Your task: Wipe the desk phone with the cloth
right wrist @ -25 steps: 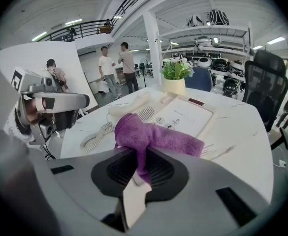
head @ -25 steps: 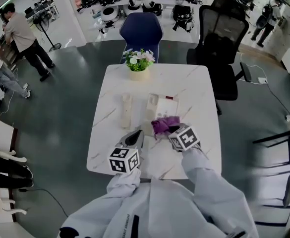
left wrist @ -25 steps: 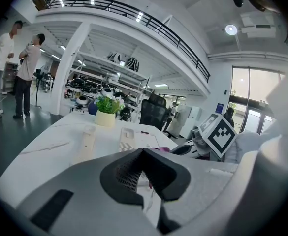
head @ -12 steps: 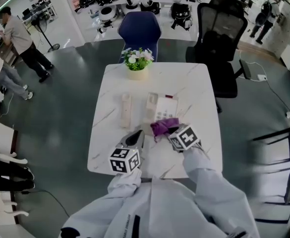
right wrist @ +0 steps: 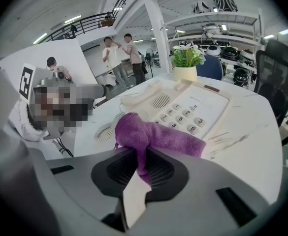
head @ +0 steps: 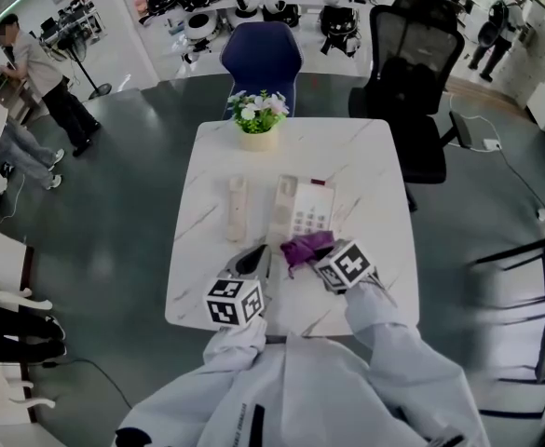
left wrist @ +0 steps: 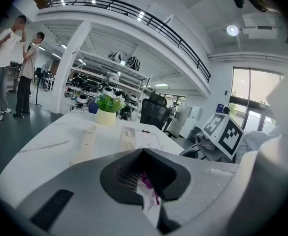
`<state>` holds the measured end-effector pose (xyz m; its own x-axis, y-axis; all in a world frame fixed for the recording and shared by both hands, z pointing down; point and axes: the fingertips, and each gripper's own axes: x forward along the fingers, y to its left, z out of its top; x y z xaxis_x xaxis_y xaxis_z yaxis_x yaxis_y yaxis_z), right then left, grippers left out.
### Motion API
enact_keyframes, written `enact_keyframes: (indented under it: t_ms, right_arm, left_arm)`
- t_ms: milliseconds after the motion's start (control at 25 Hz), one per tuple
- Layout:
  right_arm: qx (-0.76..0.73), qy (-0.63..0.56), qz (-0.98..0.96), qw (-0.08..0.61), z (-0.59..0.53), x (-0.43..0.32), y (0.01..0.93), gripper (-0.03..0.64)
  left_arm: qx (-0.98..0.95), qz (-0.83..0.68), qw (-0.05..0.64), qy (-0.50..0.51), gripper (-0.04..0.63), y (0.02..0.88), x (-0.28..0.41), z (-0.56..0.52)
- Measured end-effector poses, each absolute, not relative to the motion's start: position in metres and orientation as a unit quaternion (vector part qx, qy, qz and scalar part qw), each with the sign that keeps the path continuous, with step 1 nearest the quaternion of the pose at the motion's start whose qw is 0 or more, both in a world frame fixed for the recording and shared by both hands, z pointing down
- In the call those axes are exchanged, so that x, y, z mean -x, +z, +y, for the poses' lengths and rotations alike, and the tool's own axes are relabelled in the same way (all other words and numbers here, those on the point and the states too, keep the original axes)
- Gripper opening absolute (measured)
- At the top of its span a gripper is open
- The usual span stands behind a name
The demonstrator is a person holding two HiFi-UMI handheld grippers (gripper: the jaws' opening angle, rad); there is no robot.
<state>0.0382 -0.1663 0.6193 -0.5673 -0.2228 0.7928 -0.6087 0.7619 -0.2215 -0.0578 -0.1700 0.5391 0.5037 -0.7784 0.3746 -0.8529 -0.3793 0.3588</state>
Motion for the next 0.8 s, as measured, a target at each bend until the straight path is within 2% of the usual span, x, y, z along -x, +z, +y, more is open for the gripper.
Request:
enact_keyframes:
  t_ms: [560, 800]
  right_arm:
    - [-0.241, 0.259, -0.856, 0.378, -0.153, -0.037, 0.61, 0.035]
    - [-0.261, 0.263, -0.87, 0.327, -0.157, -0.038, 0.588, 0.035]
  left_arm:
    - [-0.822, -0.502, 0.26, 0.068, -0.002, 0.539, 0.07, -0.173]
    - [-0.816, -0.513, 0.258, 0.062, -0.002, 0.538, 0.083, -0.175]
